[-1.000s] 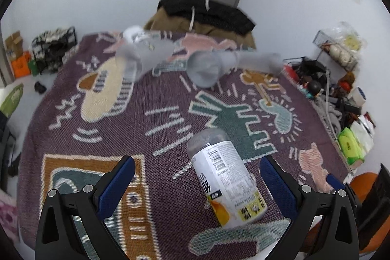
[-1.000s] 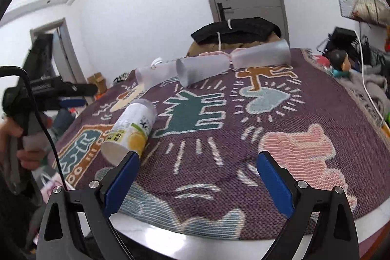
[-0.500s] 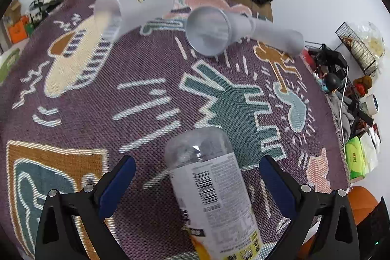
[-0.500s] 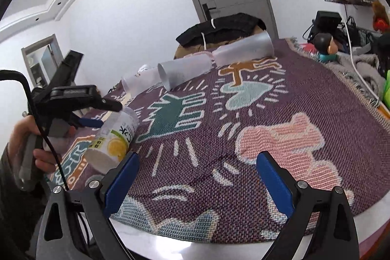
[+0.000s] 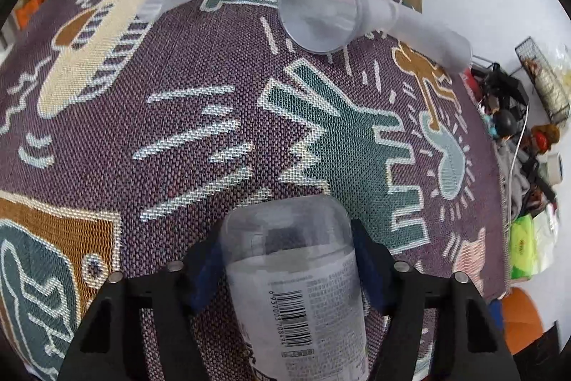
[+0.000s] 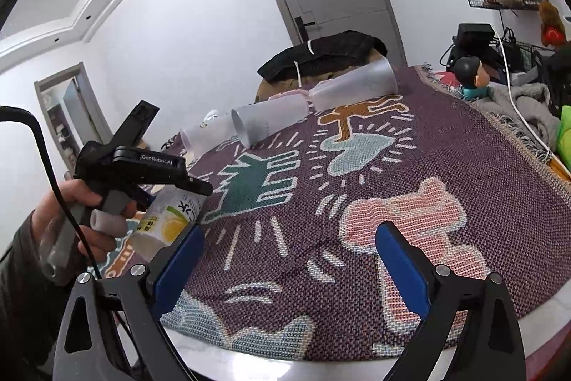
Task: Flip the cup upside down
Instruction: 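Rotate the bottle upright with the left tool and lower it onto the blanket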
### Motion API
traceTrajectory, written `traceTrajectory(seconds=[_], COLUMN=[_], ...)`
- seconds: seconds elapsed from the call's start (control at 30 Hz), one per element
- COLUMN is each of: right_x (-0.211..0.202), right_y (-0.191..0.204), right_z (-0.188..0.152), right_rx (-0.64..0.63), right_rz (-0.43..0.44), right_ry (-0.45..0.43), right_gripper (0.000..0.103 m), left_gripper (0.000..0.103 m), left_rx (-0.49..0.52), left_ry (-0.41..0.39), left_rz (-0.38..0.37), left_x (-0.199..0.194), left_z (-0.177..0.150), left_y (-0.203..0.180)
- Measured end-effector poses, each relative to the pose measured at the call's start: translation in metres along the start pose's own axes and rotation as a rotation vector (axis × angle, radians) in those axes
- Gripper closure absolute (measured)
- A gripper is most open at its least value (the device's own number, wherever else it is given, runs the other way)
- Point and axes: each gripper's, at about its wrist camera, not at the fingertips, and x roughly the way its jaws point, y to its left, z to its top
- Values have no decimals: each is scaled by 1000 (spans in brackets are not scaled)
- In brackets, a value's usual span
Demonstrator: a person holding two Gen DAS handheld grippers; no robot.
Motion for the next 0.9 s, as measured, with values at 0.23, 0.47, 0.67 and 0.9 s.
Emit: traceTrajectory(seconds=[0.23,0.47,0.67,0.9], right_x=[2,7,4,9], right_y=[4,10,13,13], right_z=[0,-3,-1,-5], right_rx=[-11,-16,-42,-42], right_rz=[11,-3,-18,-20], right_ry=[-1,23,13,31], right_gripper=[6,6,6,6], left_gripper=[37,38,38,38], left_rx=[98,216,307,397], left_ry=[-106,-304,-480,-549], left_rz=[-40,-20,85,153], left_x=[-50,-108,-117,-108], left_z=[-7,-23,-32,-39], left_y=[-15,-24,-38,-50])
